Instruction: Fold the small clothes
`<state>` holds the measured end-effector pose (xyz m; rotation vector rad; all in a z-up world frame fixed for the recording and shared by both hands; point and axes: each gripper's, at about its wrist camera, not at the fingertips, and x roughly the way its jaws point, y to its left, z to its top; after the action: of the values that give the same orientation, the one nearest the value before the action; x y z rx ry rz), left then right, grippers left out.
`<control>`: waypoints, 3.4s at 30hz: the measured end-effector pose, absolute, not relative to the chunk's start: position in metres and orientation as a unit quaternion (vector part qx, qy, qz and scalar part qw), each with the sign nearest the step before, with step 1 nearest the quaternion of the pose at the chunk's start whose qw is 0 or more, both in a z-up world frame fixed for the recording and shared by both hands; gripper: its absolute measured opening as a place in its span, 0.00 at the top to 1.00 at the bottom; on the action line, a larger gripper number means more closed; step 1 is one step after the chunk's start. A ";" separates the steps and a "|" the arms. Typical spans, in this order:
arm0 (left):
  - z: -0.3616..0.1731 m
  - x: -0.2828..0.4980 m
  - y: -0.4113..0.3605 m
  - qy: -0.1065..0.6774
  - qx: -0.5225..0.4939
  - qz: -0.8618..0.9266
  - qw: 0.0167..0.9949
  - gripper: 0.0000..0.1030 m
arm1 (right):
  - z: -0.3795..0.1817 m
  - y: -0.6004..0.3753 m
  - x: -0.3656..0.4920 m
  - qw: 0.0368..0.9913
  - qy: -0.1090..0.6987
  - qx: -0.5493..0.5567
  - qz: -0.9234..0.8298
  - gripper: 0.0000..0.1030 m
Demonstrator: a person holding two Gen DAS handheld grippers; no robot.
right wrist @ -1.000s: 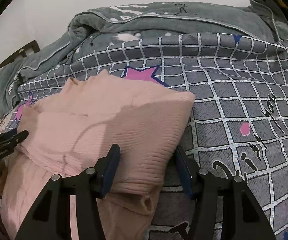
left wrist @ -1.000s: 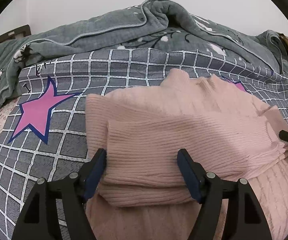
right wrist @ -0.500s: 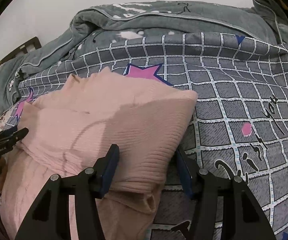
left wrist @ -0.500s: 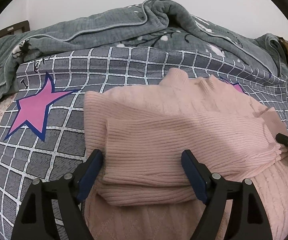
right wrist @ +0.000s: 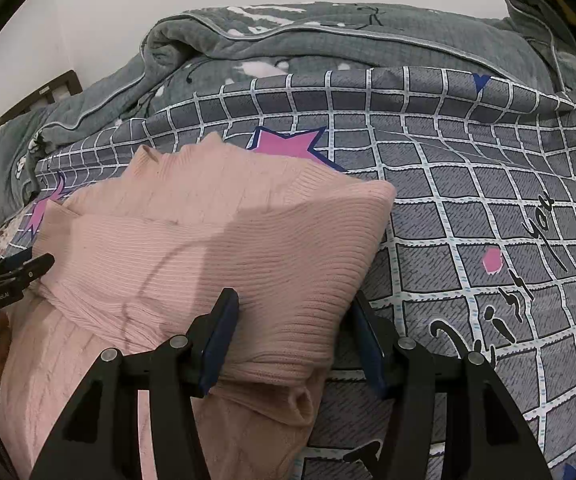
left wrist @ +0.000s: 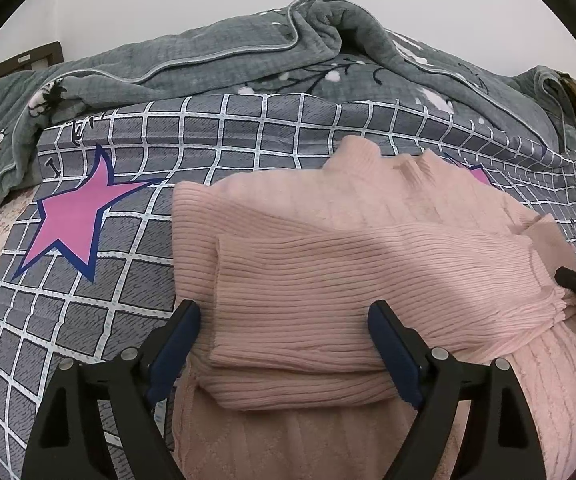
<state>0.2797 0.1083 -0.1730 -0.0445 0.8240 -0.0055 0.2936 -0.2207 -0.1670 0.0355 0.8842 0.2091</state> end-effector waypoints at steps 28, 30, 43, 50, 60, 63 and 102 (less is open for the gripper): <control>-0.173 0.280 0.108 0.401 -0.022 -0.003 0.916 0.17 | -0.166 -0.220 0.293 0.898 0.427 0.013 0.100 0.46; -0.173 0.280 0.108 0.401 -0.022 -0.003 0.916 0.17 | -0.166 -0.220 0.293 0.898 0.427 0.012 0.100 0.46; -0.172 0.278 0.107 0.400 -0.022 -0.002 0.916 0.17 | -0.166 -0.218 0.293 0.899 0.426 0.006 0.099 0.46; -0.171 0.265 0.113 0.395 -0.049 -0.011 0.917 0.17 | -0.164 -0.217 0.291 0.902 0.420 -0.003 0.100 0.46; -0.170 0.242 0.116 0.398 -0.056 -0.030 0.915 0.17 | -0.150 -0.220 0.277 0.923 0.373 0.000 0.090 0.46; -0.169 0.234 0.116 0.391 -0.054 -0.035 0.918 0.18 | -0.144 -0.218 0.270 0.931 0.358 -0.013 0.068 0.46; -0.182 0.002 0.117 0.409 -0.124 -0.071 0.901 0.37 | -0.178 -0.226 -0.006 0.898 0.422 0.018 0.123 0.54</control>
<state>0.0017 0.1169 -0.1819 -0.2560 0.8452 -0.1470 -0.0059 -0.2255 -0.1777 0.0364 0.8730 0.2549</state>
